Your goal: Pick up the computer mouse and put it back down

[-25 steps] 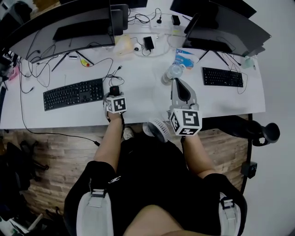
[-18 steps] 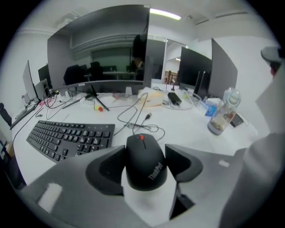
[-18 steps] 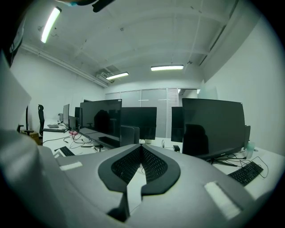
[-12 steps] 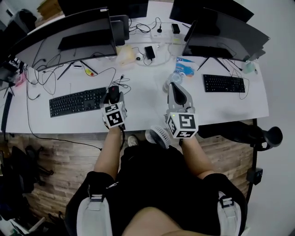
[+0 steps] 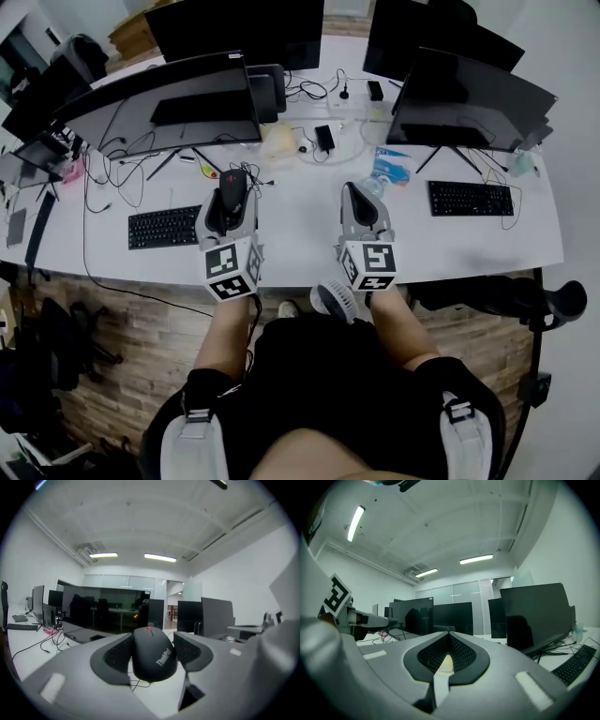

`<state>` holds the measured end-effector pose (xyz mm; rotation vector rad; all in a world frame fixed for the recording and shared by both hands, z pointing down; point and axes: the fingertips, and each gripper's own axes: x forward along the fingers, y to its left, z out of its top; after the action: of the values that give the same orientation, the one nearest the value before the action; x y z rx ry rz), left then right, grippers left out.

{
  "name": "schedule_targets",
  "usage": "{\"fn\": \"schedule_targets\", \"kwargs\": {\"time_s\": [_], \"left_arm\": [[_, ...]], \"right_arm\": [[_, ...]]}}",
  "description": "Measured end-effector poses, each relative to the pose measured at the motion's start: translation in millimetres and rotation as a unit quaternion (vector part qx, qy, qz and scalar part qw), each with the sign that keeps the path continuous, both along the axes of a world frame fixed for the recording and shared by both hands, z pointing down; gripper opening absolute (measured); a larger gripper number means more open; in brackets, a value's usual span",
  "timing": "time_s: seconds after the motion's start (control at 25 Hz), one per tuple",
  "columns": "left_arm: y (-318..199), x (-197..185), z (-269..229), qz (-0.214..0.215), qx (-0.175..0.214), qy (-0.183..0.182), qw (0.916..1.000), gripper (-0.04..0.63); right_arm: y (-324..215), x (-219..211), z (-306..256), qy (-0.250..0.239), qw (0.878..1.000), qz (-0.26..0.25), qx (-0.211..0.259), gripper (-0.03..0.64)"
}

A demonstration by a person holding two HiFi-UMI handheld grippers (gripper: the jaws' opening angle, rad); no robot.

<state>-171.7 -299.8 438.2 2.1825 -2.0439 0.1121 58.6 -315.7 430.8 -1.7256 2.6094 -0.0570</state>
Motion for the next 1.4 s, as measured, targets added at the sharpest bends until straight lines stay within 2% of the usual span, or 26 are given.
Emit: {"fn": "schedule_targets", "kwargs": {"time_s": [0.2,0.36,0.52,0.68,1.08,1.4], "left_arm": [[6.3,-6.8,-31.8,-0.004,0.039,0.005,0.9992,0.325],[2.6,-10.3,-17.8,-0.007,0.024,0.003,0.9997,0.325],[-3.5,-8.5,26.3,-0.001,-0.027,0.012,0.9996,0.325],[-9.3,-9.0,89.8,0.003,-0.095,0.015,0.9953,0.325],[-6.4,-4.6,242.9,0.021,-0.230,0.007,0.9730,0.325],[6.2,5.9,316.6,0.041,-0.288,-0.009,0.9567,0.325]], "right_arm": [[-4.5,-9.3,-6.0,-0.006,1.000,-0.013,0.008,-0.002],[-4.9,-5.7,-10.1,-0.010,1.000,-0.001,0.019,-0.002],[-3.7,1.6,-8.8,-0.011,1.000,0.012,0.021,-0.002],[0.2,11.0,-3.9,-0.011,0.999,0.030,0.022,-0.002],[9.7,28.5,13.5,0.013,0.998,0.057,-0.002,-0.003],[13.0,40.5,11.9,0.020,0.997,0.072,-0.004,-0.002]]}}
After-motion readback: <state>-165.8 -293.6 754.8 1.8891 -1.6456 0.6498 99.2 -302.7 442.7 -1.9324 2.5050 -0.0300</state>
